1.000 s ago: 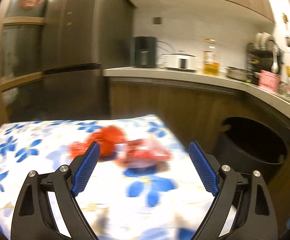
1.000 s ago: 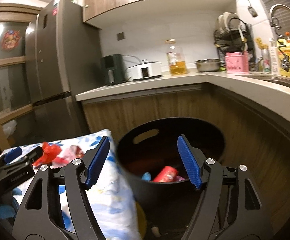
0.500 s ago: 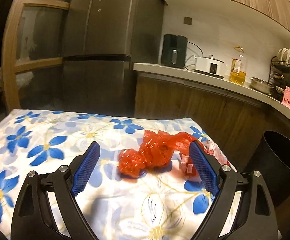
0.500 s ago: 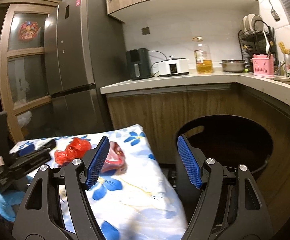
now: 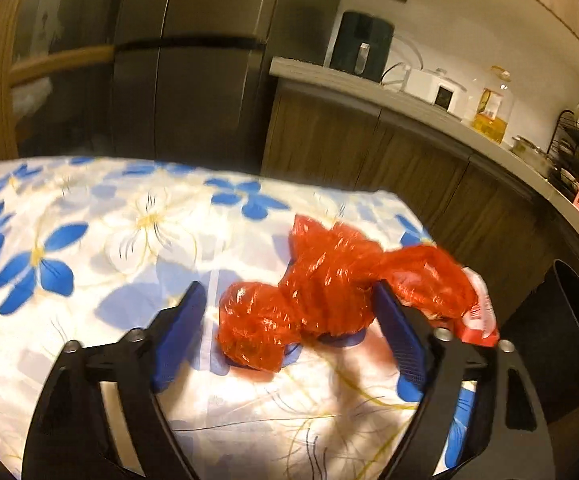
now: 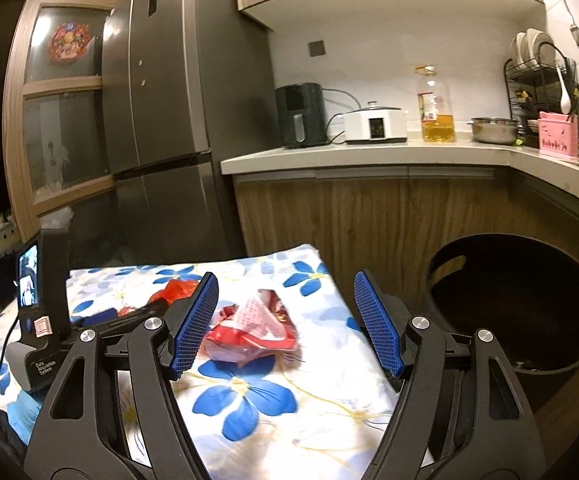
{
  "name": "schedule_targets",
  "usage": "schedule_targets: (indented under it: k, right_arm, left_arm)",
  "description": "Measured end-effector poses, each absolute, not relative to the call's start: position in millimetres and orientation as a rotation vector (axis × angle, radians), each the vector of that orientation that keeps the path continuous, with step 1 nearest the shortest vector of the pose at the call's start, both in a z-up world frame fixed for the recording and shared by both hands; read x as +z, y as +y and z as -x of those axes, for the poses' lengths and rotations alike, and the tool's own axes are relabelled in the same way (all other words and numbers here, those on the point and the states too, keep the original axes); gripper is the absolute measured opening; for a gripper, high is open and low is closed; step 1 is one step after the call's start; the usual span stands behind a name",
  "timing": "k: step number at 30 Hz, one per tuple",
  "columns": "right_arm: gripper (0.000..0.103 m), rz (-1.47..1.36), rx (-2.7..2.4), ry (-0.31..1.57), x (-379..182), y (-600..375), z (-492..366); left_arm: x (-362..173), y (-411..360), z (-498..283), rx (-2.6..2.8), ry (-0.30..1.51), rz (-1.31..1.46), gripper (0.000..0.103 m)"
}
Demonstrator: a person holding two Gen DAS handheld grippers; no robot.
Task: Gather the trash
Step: 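Grasp the red plastic bag with the left tool while the right tool grasps the red-and-white wrapper, then carry the red bag and wrapper over the black bin with both tools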
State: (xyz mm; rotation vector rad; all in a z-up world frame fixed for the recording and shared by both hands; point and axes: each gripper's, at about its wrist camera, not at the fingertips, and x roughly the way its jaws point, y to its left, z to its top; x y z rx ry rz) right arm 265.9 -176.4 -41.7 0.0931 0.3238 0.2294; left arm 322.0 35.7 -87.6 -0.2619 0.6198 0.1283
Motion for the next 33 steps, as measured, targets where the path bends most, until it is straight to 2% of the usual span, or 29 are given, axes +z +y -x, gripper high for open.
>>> schedule_targets:
  k: [1, 3, 4, 8, 11, 15, 18, 23, 25, 27, 28, 31, 33]
  right_arm:
    - [0.07, -0.088, 0.237, 0.331, -44.0, -171.3, -269.2]
    - [0.07, -0.076, 0.244, 0.344, -47.8, -163.2, -273.1]
    - [0.07, -0.068, 0.25, 0.351, -50.0, -159.1, -276.3]
    - [0.07, -0.051, 0.251, 0.378, -56.3, -149.2, -285.6]
    - [0.07, -0.046, 0.248, 0.41, -62.2, -144.9, -296.4]
    - [0.069, -0.048, 0.249, 0.453, -71.1, -138.9, -311.3]
    - [0.064, -0.049, 0.259, 0.484, -77.9, -132.9, -320.4]
    - [0.042, -0.026, 0.261, 0.539, -90.4, -125.6, -327.3]
    - [0.028, -0.041, 0.258, 0.561, -93.7, -128.7, -330.5]
    - [0.019, -0.045, 0.271, 0.584, -96.7, -129.1, -332.0]
    - [0.01, -0.043, 0.273, 0.587, -97.5, -128.8, -331.5]
    - [0.002, -0.051, 0.286, 0.591, -97.2, -129.3, -328.1]
    - [0.001, -0.07, 0.294, 0.586, -95.3, -133.4, -325.3]
  left_arm:
    - [-90.2, 37.2, -323.7, 0.123, 0.632, 0.271, 0.072]
    - [-94.4, 38.3, -326.3, 0.116, 0.654, 0.284, 0.057]
    - [-96.7, 38.4, -327.4, 0.11, 0.663, 0.289, 0.053]
    - [-102.7, 38.3, -327.5, 0.101, 0.681, 0.294, 0.024]
    - [-102.9, 36.7, -322.7, 0.092, 0.672, 0.29, 0.015]
    - [-96.5, 40.8, -310.6, 0.112, 0.636, 0.297, 0.014]
    - [-89.7, 37.9, -301.6, 0.13, 0.597, 0.274, 0.014]
    - [-85.0, 34.5, -297.2, 0.146, 0.574, 0.256, 0.014]
    - [-84.5, 34.6, -298.3, 0.148, 0.575, 0.254, 0.014]
    - [-84.7, 32.9, -298.6, 0.149, 0.579, 0.247, 0.013]
    - [-84.5, 31.9, -298.3, 0.15, 0.579, 0.243, 0.013]
    - [-83.4, 30.8, -295.0, 0.151, 0.577, 0.235, 0.013]
    - [-81.8, 28.4, -293.1, 0.151, 0.576, 0.229, 0.013]
